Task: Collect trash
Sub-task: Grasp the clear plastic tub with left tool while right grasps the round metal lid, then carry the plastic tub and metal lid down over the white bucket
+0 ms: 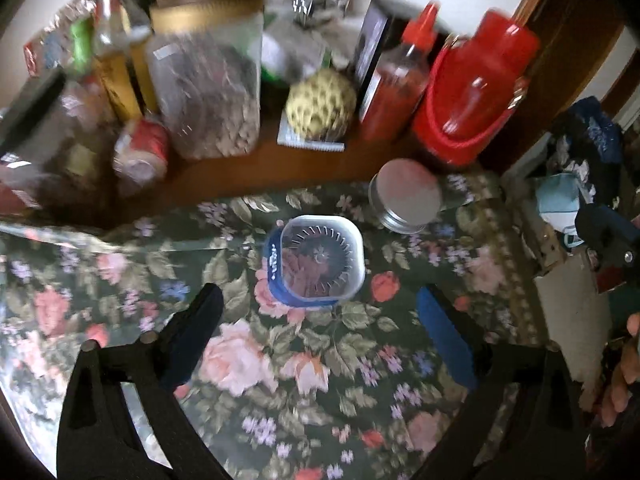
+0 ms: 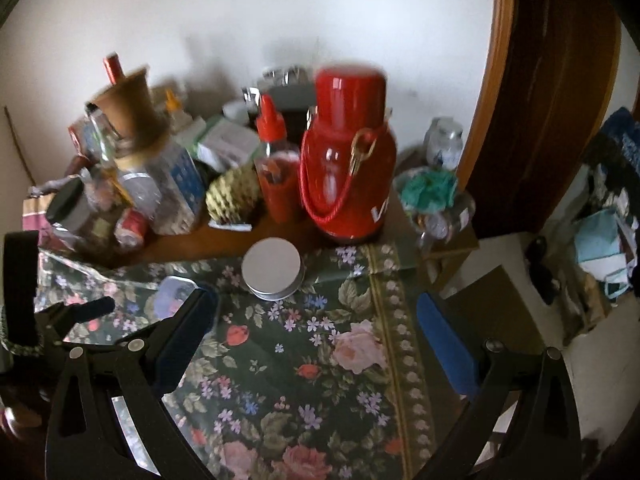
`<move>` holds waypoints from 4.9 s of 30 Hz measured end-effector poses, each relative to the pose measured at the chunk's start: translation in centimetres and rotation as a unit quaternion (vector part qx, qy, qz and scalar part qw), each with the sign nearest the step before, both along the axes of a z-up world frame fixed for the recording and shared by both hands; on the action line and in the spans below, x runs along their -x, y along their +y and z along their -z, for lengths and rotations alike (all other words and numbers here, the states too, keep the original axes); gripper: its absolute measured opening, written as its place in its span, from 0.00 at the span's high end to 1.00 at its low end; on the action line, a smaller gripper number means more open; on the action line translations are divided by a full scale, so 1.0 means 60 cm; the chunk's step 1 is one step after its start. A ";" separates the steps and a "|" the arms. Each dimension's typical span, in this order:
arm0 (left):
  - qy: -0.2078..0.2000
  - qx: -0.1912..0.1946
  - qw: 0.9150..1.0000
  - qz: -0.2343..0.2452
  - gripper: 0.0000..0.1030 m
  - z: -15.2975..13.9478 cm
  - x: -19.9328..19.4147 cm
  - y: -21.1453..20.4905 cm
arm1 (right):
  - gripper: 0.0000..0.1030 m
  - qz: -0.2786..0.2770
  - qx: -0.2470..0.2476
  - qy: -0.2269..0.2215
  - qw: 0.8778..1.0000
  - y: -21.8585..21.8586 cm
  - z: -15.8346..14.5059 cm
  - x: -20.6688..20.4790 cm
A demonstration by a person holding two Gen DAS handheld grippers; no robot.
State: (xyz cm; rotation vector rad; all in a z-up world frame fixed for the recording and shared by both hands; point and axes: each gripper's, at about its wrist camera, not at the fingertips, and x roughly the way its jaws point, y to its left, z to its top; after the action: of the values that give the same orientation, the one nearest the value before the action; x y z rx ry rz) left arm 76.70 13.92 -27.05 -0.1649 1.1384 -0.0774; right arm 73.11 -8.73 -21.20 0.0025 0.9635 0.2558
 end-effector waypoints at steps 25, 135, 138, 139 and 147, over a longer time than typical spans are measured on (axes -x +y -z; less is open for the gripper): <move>-0.017 0.001 0.999 -0.045 0.44 0.002 0.011 0.099 | 0.32 -0.024 0.078 0.089 0.993 0.151 0.182 -0.130; 0.004 0.023 0.989 -0.149 0.45 0.366 0.778 -0.090 | 0.32 -0.142 -0.037 0.120 0.982 -0.060 0.464 0.624; 0.016 0.018 0.989 -0.149 0.45 0.412 0.772 -0.088 | 0.32 -0.150 -0.050 0.130 0.979 -0.050 0.507 0.612; 0.022 0.019 0.989 -0.148 0.45 0.428 0.770 -0.088 | 0.29 -0.150 -0.049 0.132 0.979 -0.048 0.516 0.608; 0.059 0.037 0.990 -0.124 0.45 0.509 0.737 -0.110 | 0.23 -0.119 -0.031 0.161 0.979 -0.082 0.558 0.587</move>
State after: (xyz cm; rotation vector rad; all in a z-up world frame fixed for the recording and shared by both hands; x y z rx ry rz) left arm 32.48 7.31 -57.57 -0.3797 1.2244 0.1128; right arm 37.89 -13.66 -54.70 -0.0160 1.2791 0.5176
